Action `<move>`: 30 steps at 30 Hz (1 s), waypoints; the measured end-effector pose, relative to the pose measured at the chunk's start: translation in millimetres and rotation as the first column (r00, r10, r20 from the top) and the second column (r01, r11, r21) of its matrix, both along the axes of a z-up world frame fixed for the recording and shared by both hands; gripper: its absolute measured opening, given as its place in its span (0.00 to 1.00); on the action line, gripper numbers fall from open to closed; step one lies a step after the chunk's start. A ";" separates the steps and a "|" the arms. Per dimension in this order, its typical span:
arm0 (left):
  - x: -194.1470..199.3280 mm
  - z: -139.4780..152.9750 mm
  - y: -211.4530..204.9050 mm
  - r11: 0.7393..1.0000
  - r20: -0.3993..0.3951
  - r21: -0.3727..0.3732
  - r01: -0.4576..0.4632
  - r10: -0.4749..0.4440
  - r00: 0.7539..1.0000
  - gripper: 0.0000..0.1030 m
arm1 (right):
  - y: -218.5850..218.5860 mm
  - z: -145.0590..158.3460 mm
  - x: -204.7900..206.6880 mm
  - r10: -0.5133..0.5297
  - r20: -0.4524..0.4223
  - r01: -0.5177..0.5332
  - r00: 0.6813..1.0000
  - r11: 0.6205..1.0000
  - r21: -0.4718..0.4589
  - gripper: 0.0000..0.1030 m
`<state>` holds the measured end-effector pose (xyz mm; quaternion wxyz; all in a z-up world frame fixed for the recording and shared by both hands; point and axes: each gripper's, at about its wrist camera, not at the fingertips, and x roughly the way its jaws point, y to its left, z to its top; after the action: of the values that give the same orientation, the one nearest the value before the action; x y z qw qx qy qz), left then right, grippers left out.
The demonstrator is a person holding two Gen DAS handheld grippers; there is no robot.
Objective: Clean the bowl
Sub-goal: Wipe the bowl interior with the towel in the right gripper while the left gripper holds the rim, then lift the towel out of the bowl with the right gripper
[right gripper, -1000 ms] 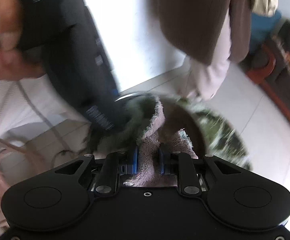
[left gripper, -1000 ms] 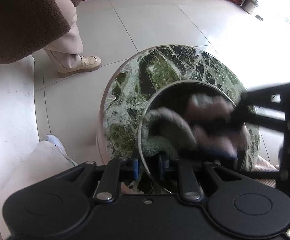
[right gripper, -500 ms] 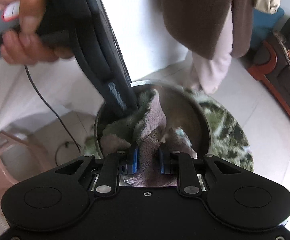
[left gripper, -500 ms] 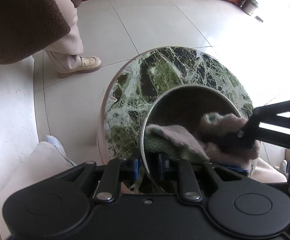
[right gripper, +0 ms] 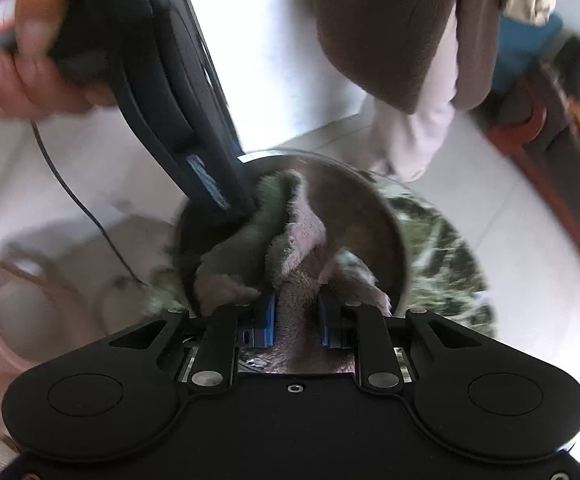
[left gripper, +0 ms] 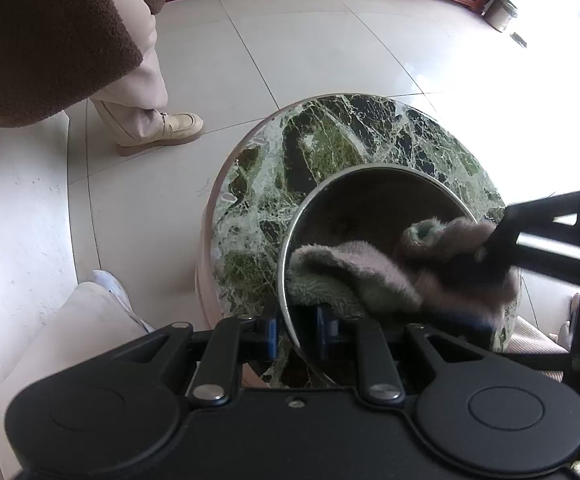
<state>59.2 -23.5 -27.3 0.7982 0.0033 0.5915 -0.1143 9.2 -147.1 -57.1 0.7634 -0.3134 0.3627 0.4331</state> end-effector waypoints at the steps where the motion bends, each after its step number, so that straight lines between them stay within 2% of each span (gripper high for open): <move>1: 0.0 0.1 -0.3 1.000 0.000 0.003 0.001 -0.001 1.000 0.16 | 3.4 1.4 1.6 0.000 0.018 0.000 1.000 1.000 0.006 0.19; 4: -1.0 0.3 -0.7 1.000 0.000 0.005 0.002 -0.002 1.000 0.17 | 8.5 3.8 10.7 -0.017 0.096 0.018 0.995 1.000 -0.010 0.19; 6: -1.6 0.3 -0.8 1.000 0.001 0.006 0.002 -0.002 1.000 0.17 | 6.6 4.8 18.2 -0.039 0.102 0.040 0.994 0.999 -0.011 0.19; 9: -0.5 -0.4 0.6 1.000 0.001 -0.004 -0.007 0.007 1.000 0.17 | -3.1 3.9 19.4 -0.065 0.061 0.067 0.996 0.998 -0.019 0.19; 12: 1.0 -1.1 1.5 1.000 -0.002 -0.010 -0.011 0.011 1.000 0.17 | -1.8 -1.5 8.5 -0.041 0.018 0.042 0.999 0.999 -0.035 0.19; 14: 0.8 -1.1 1.6 1.000 0.001 -0.008 -0.005 0.005 1.000 0.17 | 2.5 -1.0 3.8 -0.023 -0.012 0.023 1.000 1.000 -0.015 0.19; 21: -0.2 -0.2 2.3 1.000 0.000 -0.007 -0.004 0.004 1.000 0.17 | 7.5 0.2 23.4 -0.068 0.065 0.069 0.996 0.998 -0.014 0.19; 24: 0.8 -0.8 4.1 1.000 -0.001 -0.018 -0.017 0.017 1.000 0.17 | -1.5 0.0 23.7 -0.099 0.044 0.100 0.994 0.995 -0.009 0.19; 27: 1.3 -1.0 4.3 1.000 -0.001 -0.022 -0.020 0.020 1.000 0.17 | 3.7 -8.7 7.1 -0.088 0.030 0.089 0.996 0.996 -0.030 0.19; 30: 1.1 -1.0 3.4 1.000 0.004 -0.020 -0.016 0.016 1.000 0.17 | 2.3 -6.9 0.2 -0.129 0.002 0.129 0.992 0.991 0.028 0.19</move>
<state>60.3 -20.0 -28.3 0.8004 -0.0090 0.5885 -0.1137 9.4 -144.8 -64.0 0.7947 -0.2792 0.3748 0.3872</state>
